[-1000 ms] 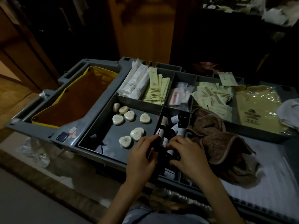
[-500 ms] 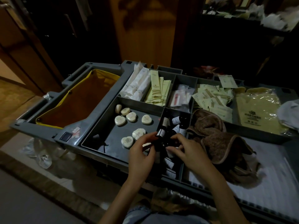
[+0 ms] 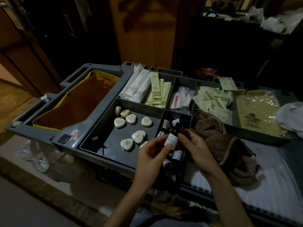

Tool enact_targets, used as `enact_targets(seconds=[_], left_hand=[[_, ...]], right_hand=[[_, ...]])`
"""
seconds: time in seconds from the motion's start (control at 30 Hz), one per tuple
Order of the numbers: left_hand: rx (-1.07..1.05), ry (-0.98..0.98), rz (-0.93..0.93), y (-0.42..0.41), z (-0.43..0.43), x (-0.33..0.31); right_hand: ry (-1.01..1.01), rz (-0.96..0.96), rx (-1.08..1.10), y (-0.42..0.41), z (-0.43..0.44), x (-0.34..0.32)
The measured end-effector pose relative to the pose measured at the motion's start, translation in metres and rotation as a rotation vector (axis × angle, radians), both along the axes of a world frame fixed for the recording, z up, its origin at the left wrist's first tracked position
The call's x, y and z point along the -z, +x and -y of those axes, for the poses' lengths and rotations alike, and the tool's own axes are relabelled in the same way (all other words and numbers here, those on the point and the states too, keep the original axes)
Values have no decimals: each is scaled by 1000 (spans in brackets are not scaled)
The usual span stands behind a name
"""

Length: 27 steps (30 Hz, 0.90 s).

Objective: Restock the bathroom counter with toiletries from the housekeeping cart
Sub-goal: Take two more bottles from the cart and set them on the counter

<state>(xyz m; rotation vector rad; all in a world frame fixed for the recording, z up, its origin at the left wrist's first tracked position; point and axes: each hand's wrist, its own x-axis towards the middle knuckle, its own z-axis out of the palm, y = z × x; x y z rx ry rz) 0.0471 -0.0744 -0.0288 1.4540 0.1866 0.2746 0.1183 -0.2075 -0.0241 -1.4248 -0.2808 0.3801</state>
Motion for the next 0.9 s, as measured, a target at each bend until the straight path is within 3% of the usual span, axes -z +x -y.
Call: enact_targets(seconds=[0.13,0.43,0.77,0.83,0.9], left_hand=[[7,-71,-56,2,-11,1],[-50,28,-89,3,-29,7],[-19,-78,-112,9,-36,8],[-54,-110,-124,11,-37,9],[-69,-128,-136,12,-37,10]], right_hand=[[8,1,1,0,-6,3],[-96,45,-46,0,-24,14],[-127,154,114,11,-15,16],[-222,211,170,14,-9,18],[-439,340,183,18,-5,22]])
